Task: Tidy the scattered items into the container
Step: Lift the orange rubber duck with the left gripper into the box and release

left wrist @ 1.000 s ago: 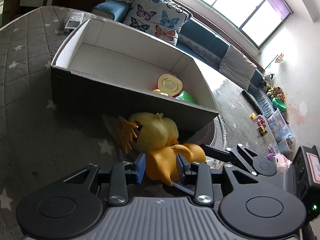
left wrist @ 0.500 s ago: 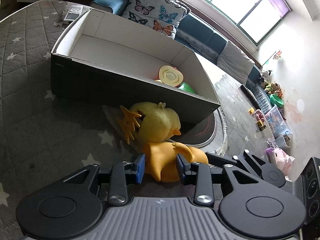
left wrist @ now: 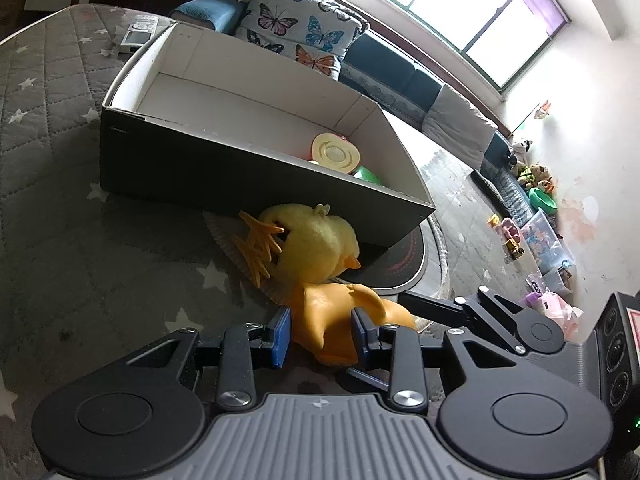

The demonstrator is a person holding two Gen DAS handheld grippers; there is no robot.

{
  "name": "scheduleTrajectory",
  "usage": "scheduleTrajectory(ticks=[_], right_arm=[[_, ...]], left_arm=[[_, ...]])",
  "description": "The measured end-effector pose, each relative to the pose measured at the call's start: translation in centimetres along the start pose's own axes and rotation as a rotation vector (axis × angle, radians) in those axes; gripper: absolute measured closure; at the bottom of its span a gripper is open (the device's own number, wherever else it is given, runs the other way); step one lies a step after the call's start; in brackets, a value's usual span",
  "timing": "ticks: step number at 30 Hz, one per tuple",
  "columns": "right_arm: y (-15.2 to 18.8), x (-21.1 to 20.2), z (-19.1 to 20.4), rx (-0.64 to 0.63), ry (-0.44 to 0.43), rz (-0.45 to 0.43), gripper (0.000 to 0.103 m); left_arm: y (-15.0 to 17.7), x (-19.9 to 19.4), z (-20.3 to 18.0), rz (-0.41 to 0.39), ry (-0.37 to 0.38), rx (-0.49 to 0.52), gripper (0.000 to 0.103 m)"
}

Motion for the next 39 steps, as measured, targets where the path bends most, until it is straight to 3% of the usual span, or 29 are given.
scheduleTrajectory(ticks=[3,15,28,34,39], right_arm=[[0.2,0.4,0.1,-0.008,-0.002,0.011,0.035],[0.6,0.6,0.2,0.016,0.022,0.002,0.036],[0.3,-1.1,0.7,0.034,0.047,-0.031,0.040],[-2.0,-2.4,0.7,0.001,0.071,-0.085,0.040],[-5.4,-2.1,-0.1,-0.027,0.096,-0.148,0.040]], left_arm=[[0.0,0.0,0.2,-0.007,0.016,0.002,0.068],[0.3,0.2,1.5,-0.022,0.072,-0.069,0.063],[0.5,-1.1,0.2,-0.036,0.084,-0.023,0.066],[-1.5,-3.0,-1.0,-0.103,0.100,0.009,0.066],[-5.1,-3.9,-1.6,-0.181,0.092,0.042,0.066]])
Point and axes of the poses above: each gripper's, at about its wrist camera, not at the fingertips, and x roughly the way its jaws point, z to its left, y to its underside, the point moved 5 cm from there along x, roughly the way its jaws point, and after that the axes turned 7 degrees about -z, right-handed, at the moved point
